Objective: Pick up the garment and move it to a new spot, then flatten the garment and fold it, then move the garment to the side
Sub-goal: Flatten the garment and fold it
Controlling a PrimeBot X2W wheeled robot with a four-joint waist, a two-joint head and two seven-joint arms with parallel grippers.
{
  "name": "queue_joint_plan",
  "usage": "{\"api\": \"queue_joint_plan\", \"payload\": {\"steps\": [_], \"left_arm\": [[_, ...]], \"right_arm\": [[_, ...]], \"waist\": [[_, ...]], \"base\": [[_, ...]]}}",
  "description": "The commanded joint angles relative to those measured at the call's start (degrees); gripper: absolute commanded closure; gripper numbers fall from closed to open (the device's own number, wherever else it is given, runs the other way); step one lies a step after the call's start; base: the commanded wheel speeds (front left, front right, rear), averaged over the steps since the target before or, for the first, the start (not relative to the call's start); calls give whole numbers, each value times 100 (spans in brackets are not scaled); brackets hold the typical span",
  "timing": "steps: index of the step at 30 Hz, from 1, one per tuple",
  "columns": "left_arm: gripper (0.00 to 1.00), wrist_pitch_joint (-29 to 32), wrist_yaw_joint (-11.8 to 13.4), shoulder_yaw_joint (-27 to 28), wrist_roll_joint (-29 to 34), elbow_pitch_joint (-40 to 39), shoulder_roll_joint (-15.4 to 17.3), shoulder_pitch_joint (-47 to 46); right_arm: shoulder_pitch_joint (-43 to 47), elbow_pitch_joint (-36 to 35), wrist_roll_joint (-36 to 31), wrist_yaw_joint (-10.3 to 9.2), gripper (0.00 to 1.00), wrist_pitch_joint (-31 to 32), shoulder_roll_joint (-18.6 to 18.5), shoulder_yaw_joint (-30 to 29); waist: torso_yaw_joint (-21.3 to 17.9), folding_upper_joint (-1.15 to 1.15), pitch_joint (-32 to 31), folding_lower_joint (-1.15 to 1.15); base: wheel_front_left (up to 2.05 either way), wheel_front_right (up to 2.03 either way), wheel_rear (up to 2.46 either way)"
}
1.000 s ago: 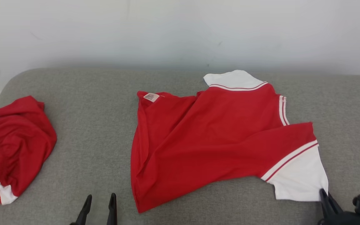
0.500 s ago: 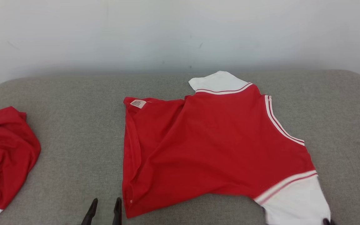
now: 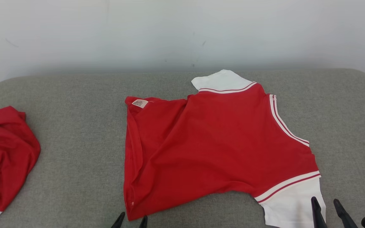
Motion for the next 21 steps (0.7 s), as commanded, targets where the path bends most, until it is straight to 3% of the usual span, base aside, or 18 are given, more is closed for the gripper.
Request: {"api": "queue_joint_plan", "payload": {"steps": [1,7,8,10,15,21], "left_arm": [[0,-19,8,-4,-10,39,24,-129],[0,-19,8,-41,1,542,42,-452],[22,-19,8,-60,-34,620,29,-502],[100,-19,8,-146,-97,736,31,-622],[100,-19,8,-429,-257,878,151,-918],[100,-19,8,-600,-421,412,416,-1191]], "right_arm": [[-61,7,-44,8,0,-30,30,7],[-201,152,-165,8,0,-123,110,207],[-218,175,-165,8,0,-161,118,252],[-243,252,-179,8,0,-230,151,340],[-315,517,-252,8,0,-490,218,524],[-415,772,-264,8,0,-695,233,663]], "waist": [[-10,0,0,0],[-92,0,43,0],[-110,0,51,0],[-131,0,68,0],[-153,0,108,0],[-210,0,171,0]], "base": [[0,0,0],[0,0,0],[0,0,0],[0,0,0],[0,0,0],[0,0,0]]}}
